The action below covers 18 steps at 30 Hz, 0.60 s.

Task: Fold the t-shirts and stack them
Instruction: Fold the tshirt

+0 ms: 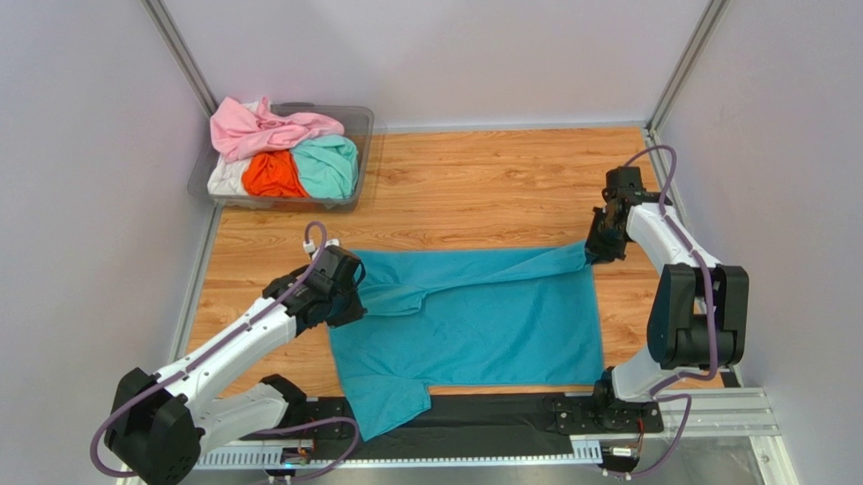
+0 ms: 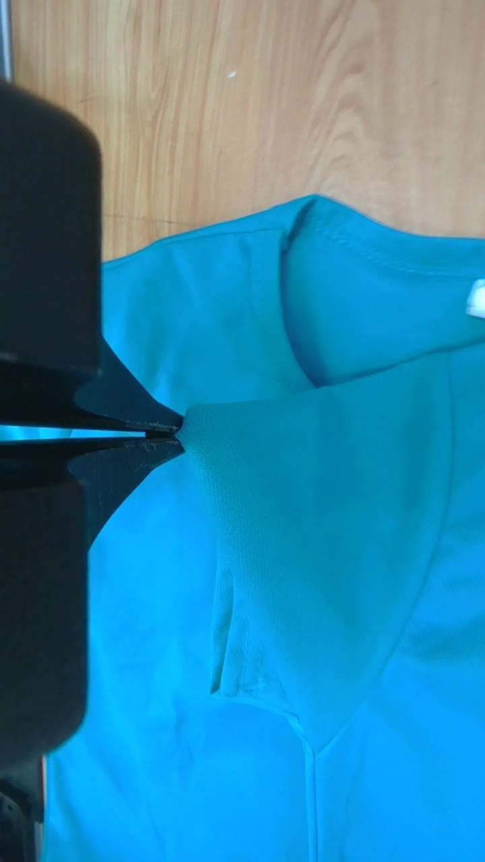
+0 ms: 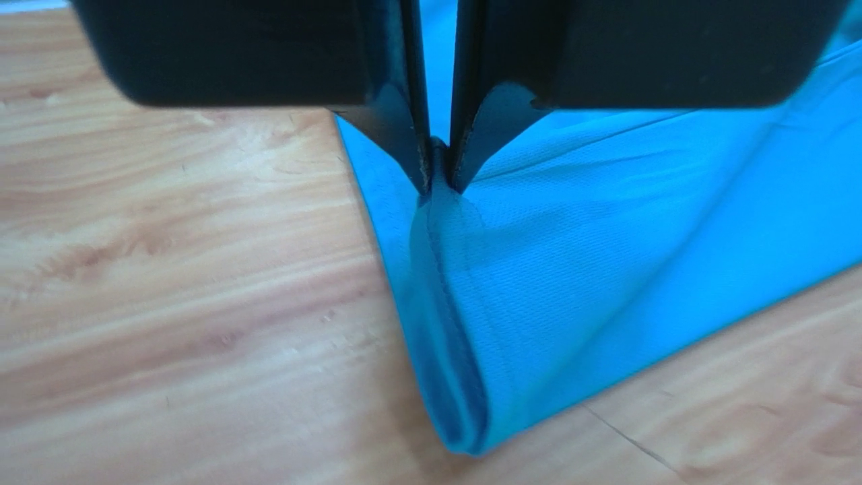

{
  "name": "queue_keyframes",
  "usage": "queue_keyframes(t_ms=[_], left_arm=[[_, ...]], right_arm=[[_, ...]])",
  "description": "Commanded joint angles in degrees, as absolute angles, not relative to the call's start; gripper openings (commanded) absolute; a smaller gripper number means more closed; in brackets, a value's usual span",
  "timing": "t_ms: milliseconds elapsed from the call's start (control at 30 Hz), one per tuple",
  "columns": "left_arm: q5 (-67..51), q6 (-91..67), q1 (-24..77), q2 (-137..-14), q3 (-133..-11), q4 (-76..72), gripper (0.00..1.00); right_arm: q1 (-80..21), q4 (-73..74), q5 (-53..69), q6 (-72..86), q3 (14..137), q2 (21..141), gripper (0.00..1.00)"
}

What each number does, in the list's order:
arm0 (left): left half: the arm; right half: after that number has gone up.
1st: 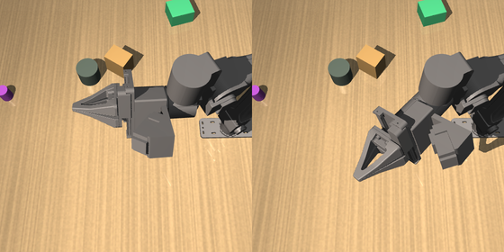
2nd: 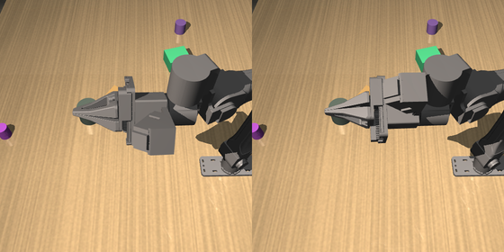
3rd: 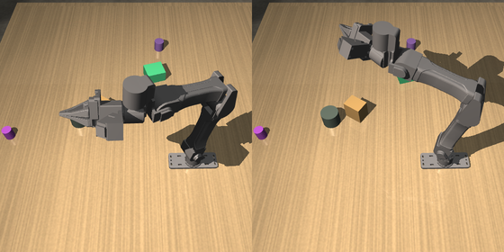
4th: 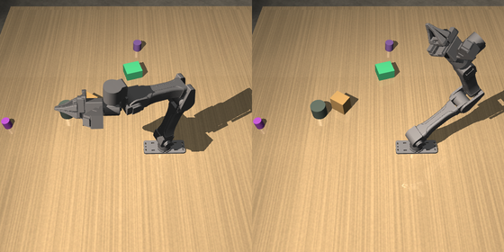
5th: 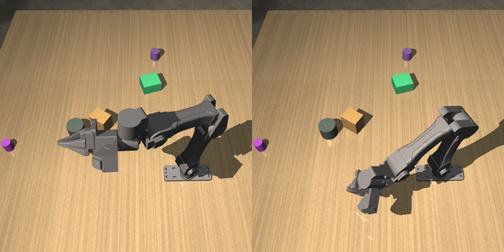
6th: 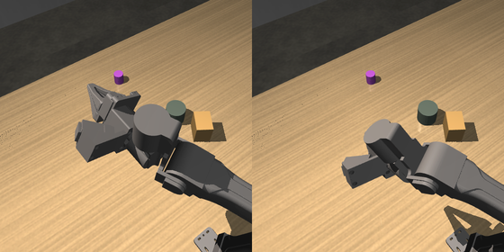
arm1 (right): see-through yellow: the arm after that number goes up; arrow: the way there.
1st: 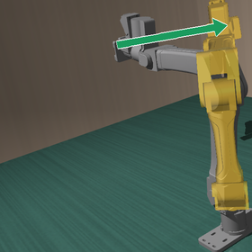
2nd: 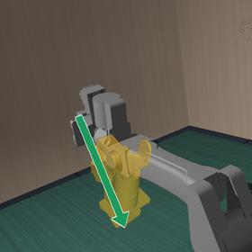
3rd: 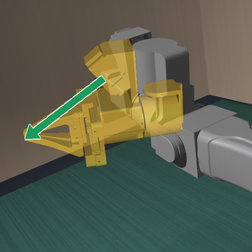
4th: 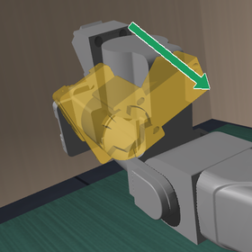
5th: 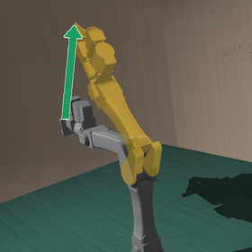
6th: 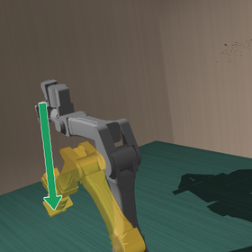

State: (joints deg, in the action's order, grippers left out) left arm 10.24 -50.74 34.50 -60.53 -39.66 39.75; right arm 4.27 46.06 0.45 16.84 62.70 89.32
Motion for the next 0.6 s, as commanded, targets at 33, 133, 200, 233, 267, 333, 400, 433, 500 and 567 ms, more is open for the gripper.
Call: queue_keyframes(t_ms=[33,133,200,233,267,333,400,433,500,567], left_arm=[[5.54,-53.35,35.33,-59.42,-36.31,38.32,0.1],[4.31,-53.53,35.6,-56.71,-34.11,38.5,0.3],[2.91,-52.83,35.68,-55.2,-33.22,38.85,0.58],[2.64,-52.56,35.77,-53.72,-33.14,39.72,0.69],[2.64,-52.3,35.68,-53.09,-33.48,40.34,0.78],[2.81,-51.24,35.68,-51.6,-34.45,41.57,1.0],[3.6,-49.67,35.68,-50.8,-36.91,43.32,1.0],[4.47,-48.96,35.68,-50.37,-38.48,43.5,1.0],[6.4,-47.2,35.68,-50.88,-40.25,43.59,1.0],[10.34,-46.06,35.6,-51.94,-42.96,43.68,1.0]], right_arm=[[4.57,43.51,-6.5,19.25,58.28,86.4,0.18],[4.48,42.98,-5.19,19.16,56.34,85.26,0.29],[4.48,42.98,-3.79,18.99,55.99,83.86,0.39],[4.48,43.5,-3.43,18.9,56.16,83.15,0.49],[4.48,43.59,-2.91,18.9,56.42,82.45,0.53],[4.4,44.38,-0.89,18.2,56.95,79.81,0.73],[4.05,45.08,2.17,17.49,57.65,77.01,1.0],[3.69,45.35,3.24,16.88,57.92,76.12,1.0],[1.34,45.88,5.27,16.52,58.71,73.41,1.0],[-2.43,45.7,6.5,16.35,58.71,71.73,1.0]])
